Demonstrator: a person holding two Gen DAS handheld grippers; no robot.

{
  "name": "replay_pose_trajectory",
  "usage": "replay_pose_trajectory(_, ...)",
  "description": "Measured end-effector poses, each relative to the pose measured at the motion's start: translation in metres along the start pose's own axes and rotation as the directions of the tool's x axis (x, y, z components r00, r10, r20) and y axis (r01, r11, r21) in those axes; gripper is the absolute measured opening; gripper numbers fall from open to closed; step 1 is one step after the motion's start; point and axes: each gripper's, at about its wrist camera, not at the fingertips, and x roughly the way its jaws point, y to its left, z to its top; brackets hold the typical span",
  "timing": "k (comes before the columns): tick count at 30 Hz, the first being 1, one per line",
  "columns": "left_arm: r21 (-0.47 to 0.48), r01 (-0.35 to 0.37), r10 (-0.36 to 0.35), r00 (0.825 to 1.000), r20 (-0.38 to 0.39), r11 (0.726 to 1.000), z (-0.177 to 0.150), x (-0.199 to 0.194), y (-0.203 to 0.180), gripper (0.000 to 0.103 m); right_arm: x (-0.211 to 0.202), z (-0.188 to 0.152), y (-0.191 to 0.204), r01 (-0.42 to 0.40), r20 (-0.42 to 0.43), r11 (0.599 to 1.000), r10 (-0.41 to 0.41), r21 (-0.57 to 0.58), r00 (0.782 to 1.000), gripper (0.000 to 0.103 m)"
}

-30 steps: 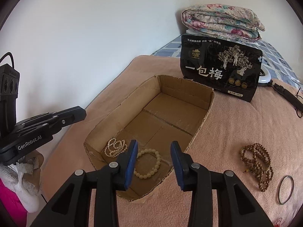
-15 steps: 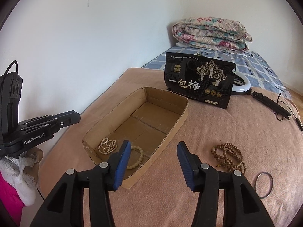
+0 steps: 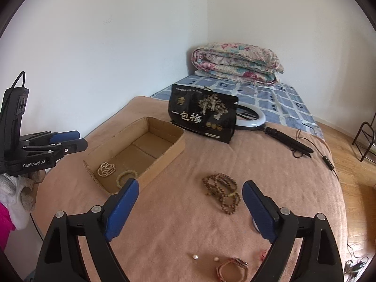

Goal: Organize jewelry
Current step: 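Withdraw both tools from the box back toward the remaining jewelry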

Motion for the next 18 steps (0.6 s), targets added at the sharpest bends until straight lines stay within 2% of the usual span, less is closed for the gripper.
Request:
replay_pose_trajectory(5, 0.032, 0.052, -0.051, 0.999, -0.012, 0.998, -0.005, 0.004, -0.023, 0.049, -0.032, -0.019, -0.042, 0.067, 0.01, 0.997, -0.067, 0.048, 0.998, 0.094)
replay_pose_trajectory(8, 0.037, 0.087, -0.086, 0.996, -0.028, 0.996, -0.01, 0.009, -0.034, 0.049, -0.049, -0.035, -0.066, 0.098, 0.013, 0.992, -0.099, 0.085, 0.995, 0.103)
replay_pose_trajectory(10, 0.042, 0.105, -0.103, 0.994, -0.044, 0.994, -0.015, 0.013, -0.041, 0.049, -0.057, -0.047, -0.079, 0.113, 0.008, 0.988, -0.115, 0.108, 0.993, 0.103)
replay_pose_trajectory(18, 0.084, 0.17, -0.161, 0.982, -0.102, 0.982, -0.035, 0.034, -0.075, 0.049, -0.059, -0.092, -0.101, 0.127, -0.07, 0.982, -0.118, 0.14, 0.991, 0.103)
